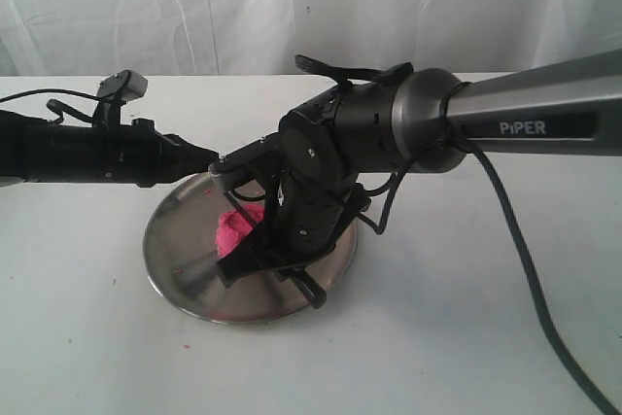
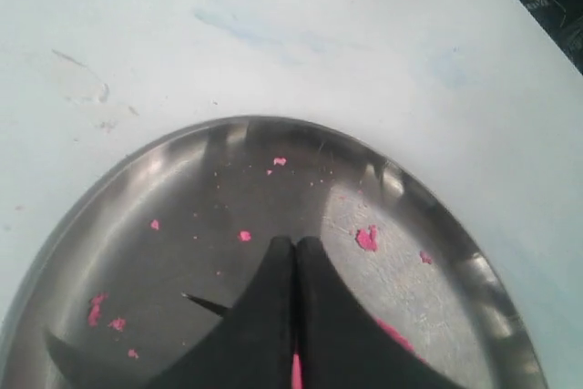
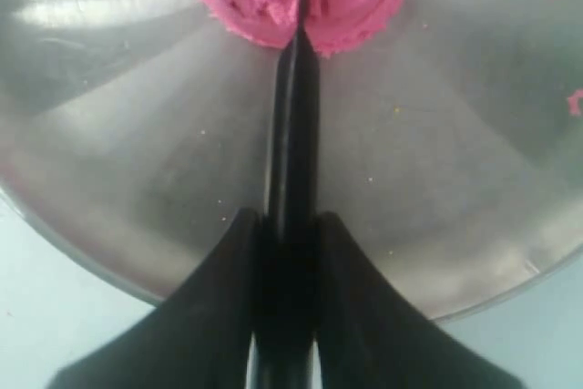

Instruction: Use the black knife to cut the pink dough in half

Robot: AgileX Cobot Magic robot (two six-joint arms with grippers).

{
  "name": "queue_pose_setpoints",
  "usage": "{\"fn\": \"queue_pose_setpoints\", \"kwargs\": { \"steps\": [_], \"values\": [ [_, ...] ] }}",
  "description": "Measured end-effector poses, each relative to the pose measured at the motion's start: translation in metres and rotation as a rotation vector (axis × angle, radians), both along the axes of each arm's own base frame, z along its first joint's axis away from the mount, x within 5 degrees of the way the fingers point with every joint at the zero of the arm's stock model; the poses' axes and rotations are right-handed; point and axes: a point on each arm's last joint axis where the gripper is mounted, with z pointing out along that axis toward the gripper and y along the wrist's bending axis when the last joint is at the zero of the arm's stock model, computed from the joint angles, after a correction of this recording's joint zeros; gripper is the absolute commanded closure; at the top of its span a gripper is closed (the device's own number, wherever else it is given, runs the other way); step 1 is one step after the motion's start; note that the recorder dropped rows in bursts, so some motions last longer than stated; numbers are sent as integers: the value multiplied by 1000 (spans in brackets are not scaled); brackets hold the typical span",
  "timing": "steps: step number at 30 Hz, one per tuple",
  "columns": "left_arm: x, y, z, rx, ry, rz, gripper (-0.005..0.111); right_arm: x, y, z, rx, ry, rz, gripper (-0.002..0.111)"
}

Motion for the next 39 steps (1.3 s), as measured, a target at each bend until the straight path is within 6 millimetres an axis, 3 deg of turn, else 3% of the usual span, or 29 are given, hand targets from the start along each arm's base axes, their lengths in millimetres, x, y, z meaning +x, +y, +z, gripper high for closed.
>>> {"fn": "queue_pose_setpoints", "kwargs": {
  "steps": [13, 19, 24, 31, 39],
  "values": [
    [2, -1, -13, -17, 34, -10, 107, 0, 0, 0, -1, -1, 4, 108],
    [4, -16, -9, 3, 16, -37, 107, 0, 0, 0, -2, 1, 4, 108],
    [5, -17, -13, 36, 27, -17, 107, 0, 0, 0, -3, 0, 5, 108],
    [9, -19, -32, 17, 62, -40, 107, 0, 0, 2, 0, -3, 5, 108],
    [9, -20, -30, 4, 49, -59, 107, -1, -1, 2, -2, -1, 6, 108]
  ]
}}
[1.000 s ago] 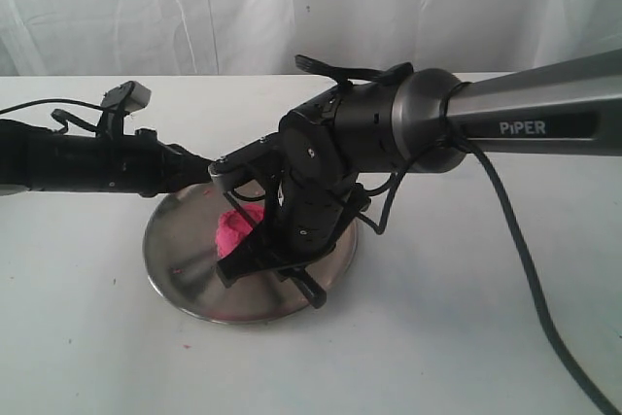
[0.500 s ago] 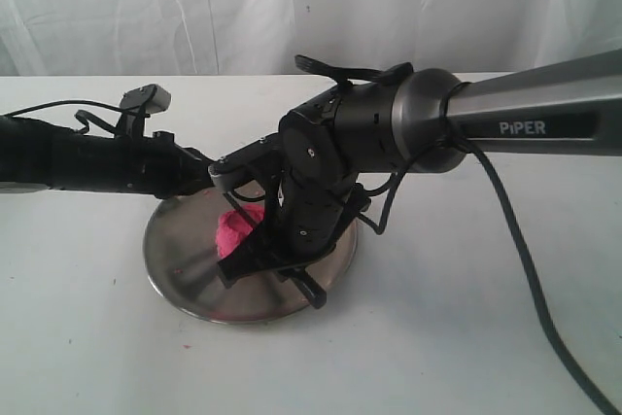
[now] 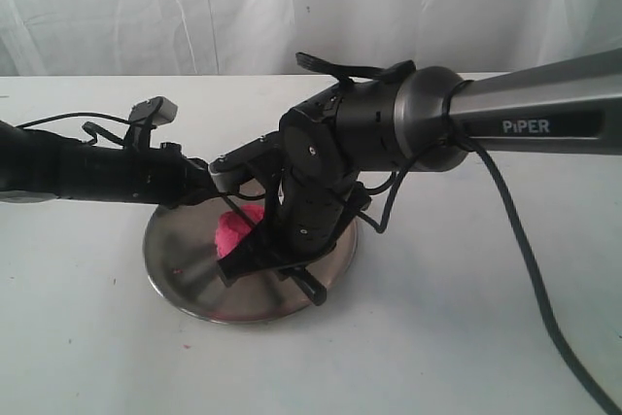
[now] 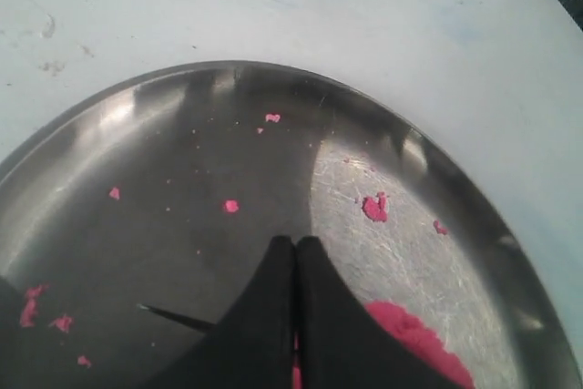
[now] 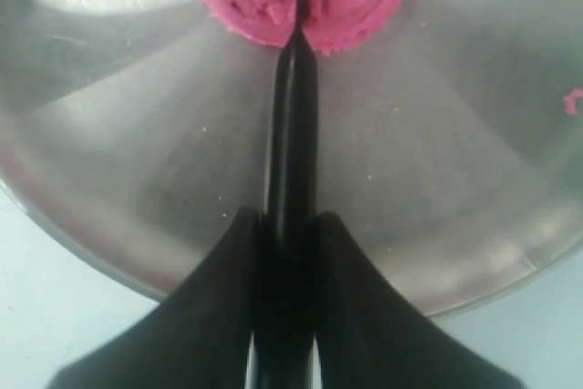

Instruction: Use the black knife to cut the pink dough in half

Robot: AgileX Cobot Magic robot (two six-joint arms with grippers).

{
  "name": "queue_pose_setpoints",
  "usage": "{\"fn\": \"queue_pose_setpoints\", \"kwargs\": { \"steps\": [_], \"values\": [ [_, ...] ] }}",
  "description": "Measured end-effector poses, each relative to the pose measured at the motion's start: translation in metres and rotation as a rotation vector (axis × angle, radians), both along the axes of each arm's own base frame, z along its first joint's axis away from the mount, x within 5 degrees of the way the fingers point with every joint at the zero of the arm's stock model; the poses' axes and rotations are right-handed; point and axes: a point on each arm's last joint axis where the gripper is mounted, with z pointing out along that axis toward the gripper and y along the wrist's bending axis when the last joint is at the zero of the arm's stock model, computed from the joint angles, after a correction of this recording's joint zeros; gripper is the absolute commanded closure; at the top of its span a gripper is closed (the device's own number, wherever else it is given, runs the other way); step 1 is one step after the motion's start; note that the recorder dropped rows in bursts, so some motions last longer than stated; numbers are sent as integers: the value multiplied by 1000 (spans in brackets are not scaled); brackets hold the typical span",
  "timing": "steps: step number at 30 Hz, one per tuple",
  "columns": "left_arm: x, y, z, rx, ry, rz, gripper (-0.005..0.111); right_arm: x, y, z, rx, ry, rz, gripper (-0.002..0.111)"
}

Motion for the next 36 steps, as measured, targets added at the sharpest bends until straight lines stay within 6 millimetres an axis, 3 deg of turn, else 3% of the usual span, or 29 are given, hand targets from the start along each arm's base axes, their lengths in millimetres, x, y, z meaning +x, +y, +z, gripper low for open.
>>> {"fn": "queue_pose_setpoints", "kwargs": {
  "steps": [8, 15, 22, 36],
  "values": [
    [-1, 1, 20, 33, -54, 9, 107, 0, 0, -1, -2, 1, 2, 108],
    [-2, 2, 17, 58, -42, -4, 107, 0, 0, -1, -2, 1, 2, 108],
    [-2, 2, 1, 60, 11, -2, 107, 0, 0, 0, -1, 0, 2, 108],
    [-1, 2, -2, 51, 20, 5, 107, 0, 0, 0, 1, -2, 2, 108]
  ]
}}
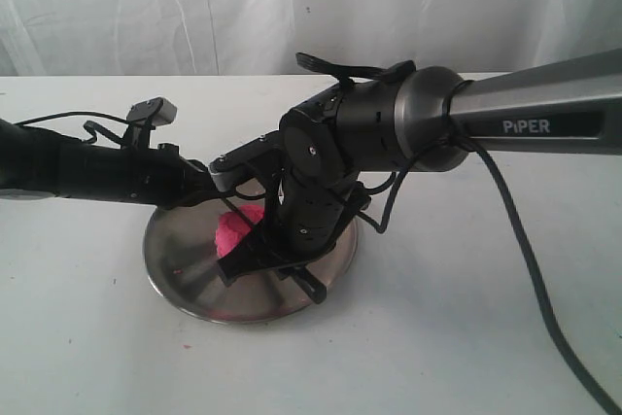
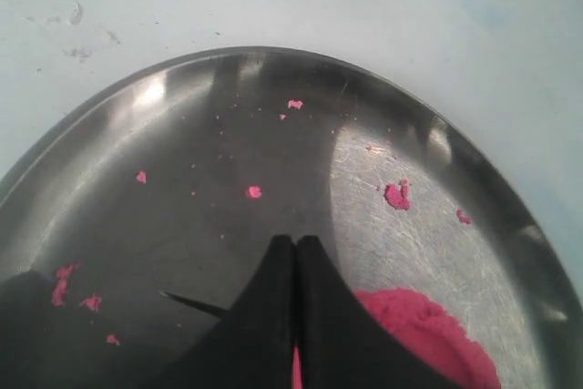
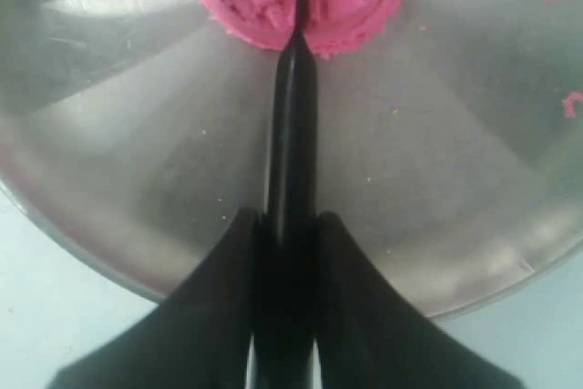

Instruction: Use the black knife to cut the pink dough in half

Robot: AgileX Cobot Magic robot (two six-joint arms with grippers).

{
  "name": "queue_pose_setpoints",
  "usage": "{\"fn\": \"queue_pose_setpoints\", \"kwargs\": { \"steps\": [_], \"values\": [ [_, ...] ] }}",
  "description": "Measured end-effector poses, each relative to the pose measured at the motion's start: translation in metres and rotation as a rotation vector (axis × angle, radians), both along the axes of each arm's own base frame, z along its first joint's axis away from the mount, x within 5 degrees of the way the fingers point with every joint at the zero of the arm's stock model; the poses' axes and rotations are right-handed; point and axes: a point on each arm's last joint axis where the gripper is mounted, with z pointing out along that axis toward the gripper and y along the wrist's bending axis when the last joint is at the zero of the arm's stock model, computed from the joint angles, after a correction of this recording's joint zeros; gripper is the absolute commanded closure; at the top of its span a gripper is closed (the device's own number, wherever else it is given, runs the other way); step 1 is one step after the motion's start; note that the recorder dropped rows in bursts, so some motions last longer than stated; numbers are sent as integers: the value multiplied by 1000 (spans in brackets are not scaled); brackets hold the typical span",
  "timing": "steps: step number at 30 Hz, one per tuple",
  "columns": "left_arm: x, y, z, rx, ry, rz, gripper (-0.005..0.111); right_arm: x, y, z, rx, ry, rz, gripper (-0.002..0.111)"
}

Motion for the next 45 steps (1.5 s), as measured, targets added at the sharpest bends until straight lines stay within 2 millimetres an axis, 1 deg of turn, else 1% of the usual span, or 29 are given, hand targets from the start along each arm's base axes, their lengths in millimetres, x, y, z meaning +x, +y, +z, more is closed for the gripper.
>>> {"fn": "queue_pose_setpoints", "kwargs": {
  "steps": [6, 10, 15, 17, 29, 35, 45],
  "values": [
    [0, 0, -1, -1, 2, 1, 107, 0, 0, 0, 0, 0, 0, 108],
    [-1, 1, 5, 25, -17, -8, 107, 0, 0, 0, -2, -2, 8, 108],
    [-3, 1, 23, 30, -61, -9, 107, 0, 0, 0, -1, -3, 8, 108],
    [-3, 1, 26, 29, -68, -9, 107, 0, 0, 0, -1, -3, 8, 108],
    [-6, 3, 20, 61, -52, -7, 107, 0, 0, 0, -1, -3, 8, 108],
    [-5, 3, 7, 58, -19, -9, 107, 0, 0, 0, -1, -3, 8, 108],
    [-4, 1, 1, 20, 5, 4, 107, 0, 0, 0, 1, -5, 8, 108]
  ]
}}
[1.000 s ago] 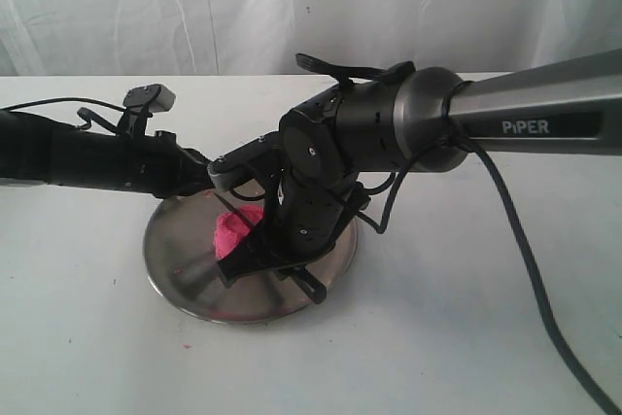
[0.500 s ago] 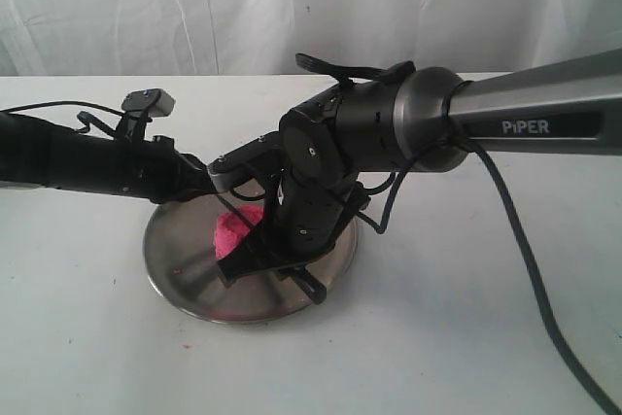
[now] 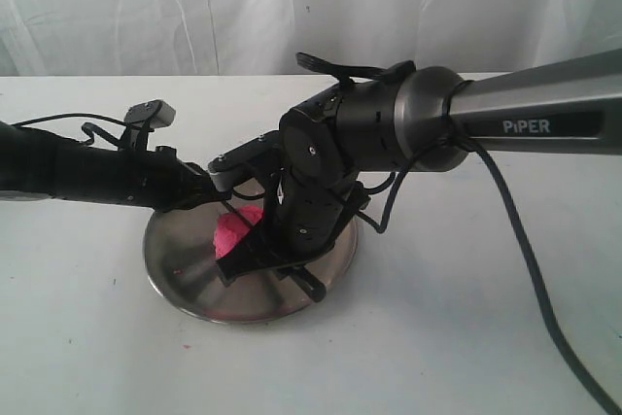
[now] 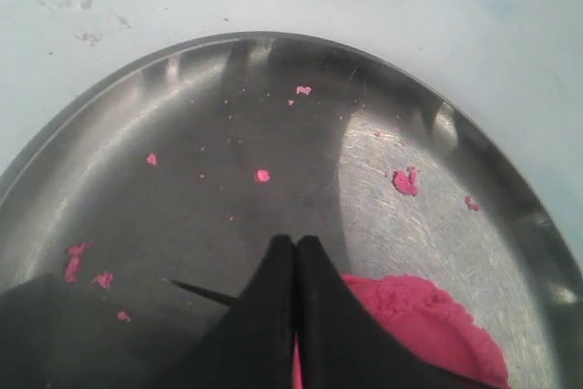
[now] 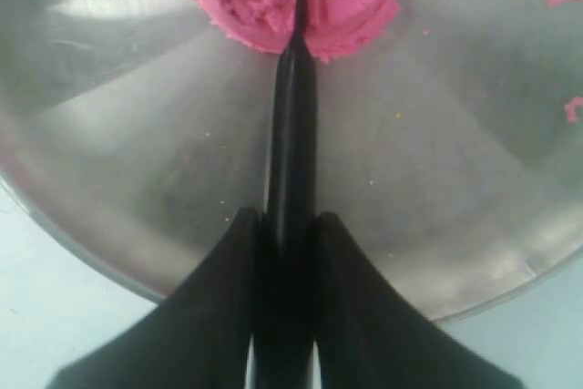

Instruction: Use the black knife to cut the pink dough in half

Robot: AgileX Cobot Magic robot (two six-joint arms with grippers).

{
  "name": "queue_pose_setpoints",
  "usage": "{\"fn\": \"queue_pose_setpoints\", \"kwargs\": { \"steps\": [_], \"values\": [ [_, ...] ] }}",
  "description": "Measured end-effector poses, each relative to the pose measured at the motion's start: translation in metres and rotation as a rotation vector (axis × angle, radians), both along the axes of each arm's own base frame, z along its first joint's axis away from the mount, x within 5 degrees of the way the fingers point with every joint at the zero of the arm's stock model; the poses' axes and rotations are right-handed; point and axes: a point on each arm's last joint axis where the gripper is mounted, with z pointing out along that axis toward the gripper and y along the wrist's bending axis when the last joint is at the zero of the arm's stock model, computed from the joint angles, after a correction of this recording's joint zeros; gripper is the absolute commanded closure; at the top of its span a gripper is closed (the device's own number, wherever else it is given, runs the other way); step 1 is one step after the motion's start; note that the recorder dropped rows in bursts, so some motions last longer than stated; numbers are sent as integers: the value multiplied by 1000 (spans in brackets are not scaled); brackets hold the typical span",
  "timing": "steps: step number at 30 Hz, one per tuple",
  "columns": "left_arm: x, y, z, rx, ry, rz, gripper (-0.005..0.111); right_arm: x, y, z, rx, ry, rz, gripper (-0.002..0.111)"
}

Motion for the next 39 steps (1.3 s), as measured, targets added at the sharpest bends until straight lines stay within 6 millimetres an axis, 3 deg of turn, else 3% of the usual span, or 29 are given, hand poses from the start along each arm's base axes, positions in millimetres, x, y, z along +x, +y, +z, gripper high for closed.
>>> {"fn": "queue_pose_setpoints", "kwargs": {
  "steps": [14, 21, 39],
  "values": [
    [1, -1, 0, -7, -2, -8, 107, 0, 0, 0, 1, -1, 0, 108],
    [0, -1, 13, -4, -36, -18, 107, 1, 1, -9, -15, 15, 0, 108],
    [0, 0, 12, 11, -35, -11, 107, 1, 1, -14, -24, 24, 0, 108]
  ]
}}
